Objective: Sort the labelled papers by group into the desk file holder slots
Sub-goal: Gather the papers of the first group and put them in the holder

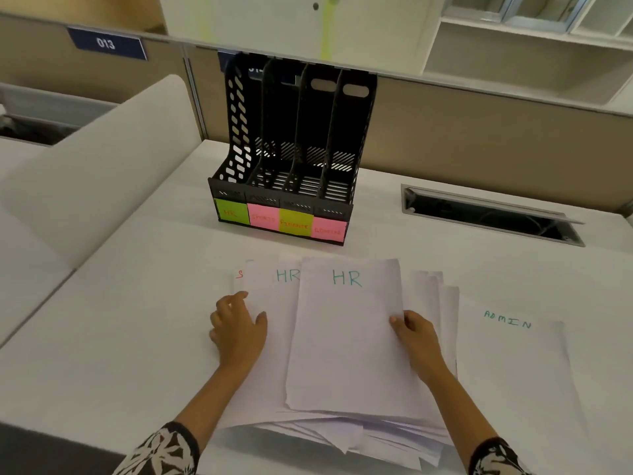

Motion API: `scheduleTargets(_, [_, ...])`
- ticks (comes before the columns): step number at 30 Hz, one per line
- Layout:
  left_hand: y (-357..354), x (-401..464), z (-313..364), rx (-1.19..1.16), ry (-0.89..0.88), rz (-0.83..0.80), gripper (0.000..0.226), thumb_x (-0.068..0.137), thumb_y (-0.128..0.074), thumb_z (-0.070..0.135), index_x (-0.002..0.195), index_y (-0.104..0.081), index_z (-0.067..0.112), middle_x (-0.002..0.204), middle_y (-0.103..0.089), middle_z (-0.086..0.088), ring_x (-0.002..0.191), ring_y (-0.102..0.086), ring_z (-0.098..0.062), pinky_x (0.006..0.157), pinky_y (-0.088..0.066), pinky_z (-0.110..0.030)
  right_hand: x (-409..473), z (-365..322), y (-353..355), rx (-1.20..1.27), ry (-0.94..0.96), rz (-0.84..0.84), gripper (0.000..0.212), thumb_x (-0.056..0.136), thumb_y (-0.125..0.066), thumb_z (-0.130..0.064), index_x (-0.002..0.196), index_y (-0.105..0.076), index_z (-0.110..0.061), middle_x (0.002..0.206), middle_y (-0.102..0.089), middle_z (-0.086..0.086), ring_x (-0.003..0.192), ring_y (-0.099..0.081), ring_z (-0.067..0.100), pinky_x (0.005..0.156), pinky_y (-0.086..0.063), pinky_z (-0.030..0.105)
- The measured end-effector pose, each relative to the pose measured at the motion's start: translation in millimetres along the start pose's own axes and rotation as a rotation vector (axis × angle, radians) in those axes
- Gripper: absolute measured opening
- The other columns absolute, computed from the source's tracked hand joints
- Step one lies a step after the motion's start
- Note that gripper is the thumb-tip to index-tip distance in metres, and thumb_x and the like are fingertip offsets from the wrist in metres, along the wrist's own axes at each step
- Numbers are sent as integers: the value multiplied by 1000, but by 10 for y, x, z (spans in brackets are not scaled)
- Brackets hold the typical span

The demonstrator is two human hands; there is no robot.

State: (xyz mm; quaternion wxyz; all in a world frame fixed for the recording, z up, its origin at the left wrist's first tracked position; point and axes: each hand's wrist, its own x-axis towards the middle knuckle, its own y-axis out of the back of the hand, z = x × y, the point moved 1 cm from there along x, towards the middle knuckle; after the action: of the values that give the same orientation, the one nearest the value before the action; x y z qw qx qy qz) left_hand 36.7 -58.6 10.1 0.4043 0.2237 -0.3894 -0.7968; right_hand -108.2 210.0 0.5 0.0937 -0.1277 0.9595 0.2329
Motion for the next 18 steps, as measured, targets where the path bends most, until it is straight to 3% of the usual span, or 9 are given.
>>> scheduleTargets(6, [38, 0, -155, -311, 40, -24, 44, 87, -64, 17, 126, -47, 8, 123, -55, -19, 111, -57, -34, 86, -50, -40, -13, 41, -137, -61, 23, 118, 34, 92, -55, -25, 62, -48, -11, 56, -43, -2, 55, -38, 14, 55, -31, 27])
scheduleTargets(9, [74, 8, -175, -346, -2, -6, 31, 87, -64, 22, 112, -56, 6, 89, -65, -10, 78, -61, -25, 60, -47, -24, -16, 68, -157, -83, 42, 138, 32, 93, -53, -25, 66, -50, -8, 57, -46, -2, 55, -41, 15, 56, -33, 29])
scheduleTargets(11, [111, 49, -168, -383, -56, 2, 29, 87, -65, 22, 110, -54, 7, 75, -62, -7, 66, -59, -25, 55, -43, -23, -19, 70, -151, -82, 50, 144, 33, 93, -53, -25, 63, -48, -12, 56, -46, -4, 54, -40, 13, 55, -32, 28])
scheduleTargets(15, [233, 245, -219, -406, -129, 59, 28, 88, -64, 13, 112, -56, 3, 85, -67, -13, 74, -60, -25, 67, -43, -28, -26, 69, -137, -74, 49, 131, 34, 94, -52, -24, 71, -50, 1, 60, -49, 3, 58, -42, 16, 58, -33, 30])
scheduleTargets(18, [445, 519, -393, -347, -130, 139, 15, 89, -61, 10, 99, -65, 0, 90, -68, -17, 80, -60, -26, 71, -38, -26, -27, 54, -126, -67, 50, 121, 32, 94, -52, -23, 73, -52, 2, 65, -53, 8, 60, -44, 17, 62, -36, 31])
